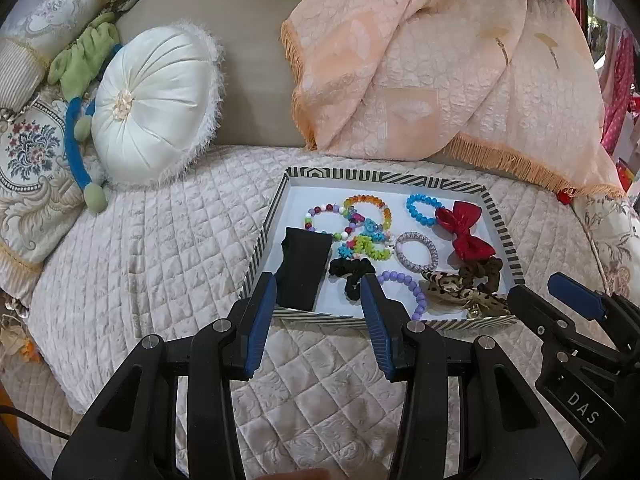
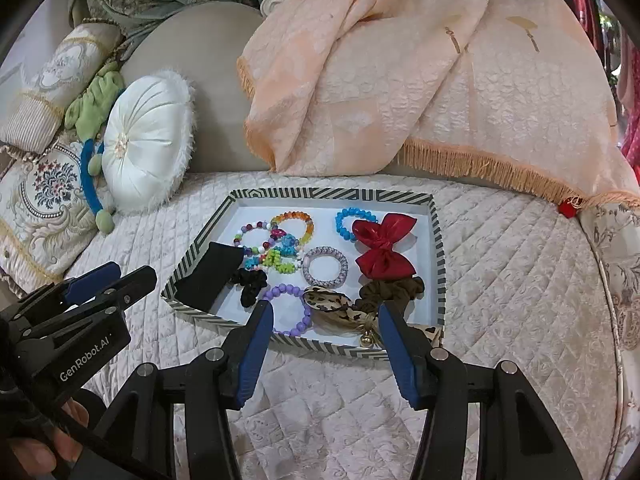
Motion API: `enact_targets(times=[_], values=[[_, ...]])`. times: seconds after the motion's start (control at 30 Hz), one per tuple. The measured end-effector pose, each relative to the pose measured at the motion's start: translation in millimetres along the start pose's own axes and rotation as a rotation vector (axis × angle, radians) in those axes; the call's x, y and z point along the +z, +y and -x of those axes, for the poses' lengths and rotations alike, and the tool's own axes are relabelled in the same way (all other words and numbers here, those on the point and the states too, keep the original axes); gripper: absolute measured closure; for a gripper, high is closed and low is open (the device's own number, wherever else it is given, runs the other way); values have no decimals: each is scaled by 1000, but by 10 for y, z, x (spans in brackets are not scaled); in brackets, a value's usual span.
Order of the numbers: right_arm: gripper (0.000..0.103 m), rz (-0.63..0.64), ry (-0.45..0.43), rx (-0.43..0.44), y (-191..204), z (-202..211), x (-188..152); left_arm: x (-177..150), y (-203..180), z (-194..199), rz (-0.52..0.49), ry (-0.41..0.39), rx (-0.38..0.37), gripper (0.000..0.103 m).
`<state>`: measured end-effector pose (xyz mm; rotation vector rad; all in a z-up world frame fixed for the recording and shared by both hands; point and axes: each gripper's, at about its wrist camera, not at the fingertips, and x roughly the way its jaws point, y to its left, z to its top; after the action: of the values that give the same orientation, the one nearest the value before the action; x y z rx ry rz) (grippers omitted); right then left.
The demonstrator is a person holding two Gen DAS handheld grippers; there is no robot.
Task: Organize jewelry
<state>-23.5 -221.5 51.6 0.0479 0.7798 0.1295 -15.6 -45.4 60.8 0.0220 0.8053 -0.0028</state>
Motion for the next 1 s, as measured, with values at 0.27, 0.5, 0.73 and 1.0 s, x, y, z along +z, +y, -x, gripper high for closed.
enact_targets(times=[0.27,0.5,0.73,1.0], values=[[50,0,1,3,8,-16,-3,-15,16,-21,-2,4,3,60],[50,-6,3,8,14,-48,-13,-14,18,-40,-1,8,5,60],[49,-5,4,10,15,-48,-8,-12,14,-42,-3,8,5,60],[48,5,1,17,30,-48,13,-5,9,-34,-8,-3,11,60]])
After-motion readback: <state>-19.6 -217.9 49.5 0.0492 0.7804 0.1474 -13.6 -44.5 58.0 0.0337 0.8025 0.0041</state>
